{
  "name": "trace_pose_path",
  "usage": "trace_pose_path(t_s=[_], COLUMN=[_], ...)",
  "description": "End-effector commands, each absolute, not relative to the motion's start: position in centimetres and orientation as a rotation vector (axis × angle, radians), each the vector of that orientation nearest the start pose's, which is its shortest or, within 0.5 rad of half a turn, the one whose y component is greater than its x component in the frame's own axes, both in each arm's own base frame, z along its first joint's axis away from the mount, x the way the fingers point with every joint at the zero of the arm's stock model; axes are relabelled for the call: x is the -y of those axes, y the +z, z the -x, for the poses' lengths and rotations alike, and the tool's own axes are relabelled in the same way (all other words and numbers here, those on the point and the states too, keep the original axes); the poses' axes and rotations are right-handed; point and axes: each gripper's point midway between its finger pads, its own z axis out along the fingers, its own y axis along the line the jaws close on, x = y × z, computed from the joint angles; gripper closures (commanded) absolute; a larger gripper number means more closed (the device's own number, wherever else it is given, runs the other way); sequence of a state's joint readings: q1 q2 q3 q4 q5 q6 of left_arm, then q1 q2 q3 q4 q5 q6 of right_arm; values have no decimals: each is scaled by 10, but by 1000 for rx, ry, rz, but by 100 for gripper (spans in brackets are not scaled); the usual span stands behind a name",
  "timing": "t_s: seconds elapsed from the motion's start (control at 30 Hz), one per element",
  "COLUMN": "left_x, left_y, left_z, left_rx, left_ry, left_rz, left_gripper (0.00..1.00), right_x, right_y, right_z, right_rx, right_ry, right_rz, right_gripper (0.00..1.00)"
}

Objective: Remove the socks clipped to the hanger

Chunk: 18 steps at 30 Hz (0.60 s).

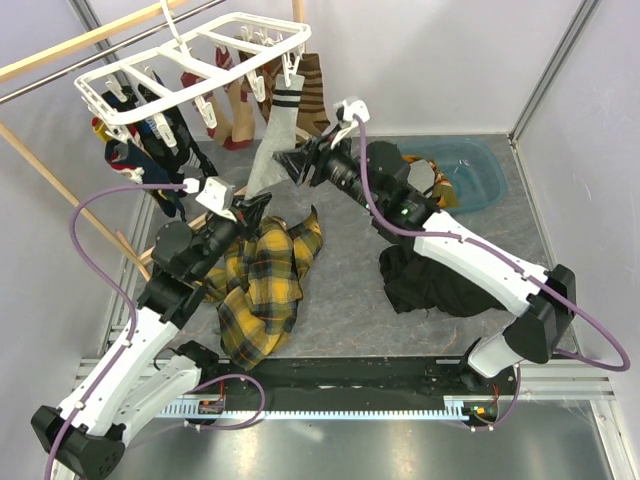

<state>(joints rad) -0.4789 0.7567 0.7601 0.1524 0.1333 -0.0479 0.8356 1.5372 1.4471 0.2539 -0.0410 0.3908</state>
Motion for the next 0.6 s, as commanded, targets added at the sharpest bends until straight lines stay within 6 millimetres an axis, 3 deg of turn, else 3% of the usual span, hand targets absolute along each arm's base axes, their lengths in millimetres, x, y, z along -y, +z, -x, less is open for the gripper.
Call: trace_pose_path(t_s=[0.0, 0.1, 0.13, 0.2, 0.23, 0.3, 0.33, 0.4, 0.57], left_x=[170, 171, 172, 172, 172, 172, 172, 173, 175], left_y=[375, 376, 377, 377, 378, 379, 380, 380, 380], left_z=[-267, -263, -261, -258, -257, -254, -253, -251, -251], left_rx=[-1300, -1290, -1288, -1283, -1280, -1273, -1271, -1268, -1271], left_ry=[-531, -545, -549, -562, -565, -572, -574, -582, -596], left_rz=[-429, -440, -443, -447, -448, -453, -453, -454, -463], left_gripper=[98, 98, 98, 98, 98, 98, 98, 98, 98], right_x=[-351, -342, -337, -335, -330, -333, -331, -341, -355], right_y=[467, 480, 498, 501, 521, 517, 532, 522, 533], right_z=[-342, -352, -353, -364, -365, -378, -378, -388, -400], right_rx=[-1447, -1454, -1421, -1429, -1396, -1414, -1386, -1417, -1393], right_ry=[840, 766, 760, 703, 699, 647, 645, 623, 636], right_rz=[206, 162, 139, 113, 87, 72, 60, 74, 74], right_gripper=[37, 34, 33, 30, 30, 29, 29, 29, 29])
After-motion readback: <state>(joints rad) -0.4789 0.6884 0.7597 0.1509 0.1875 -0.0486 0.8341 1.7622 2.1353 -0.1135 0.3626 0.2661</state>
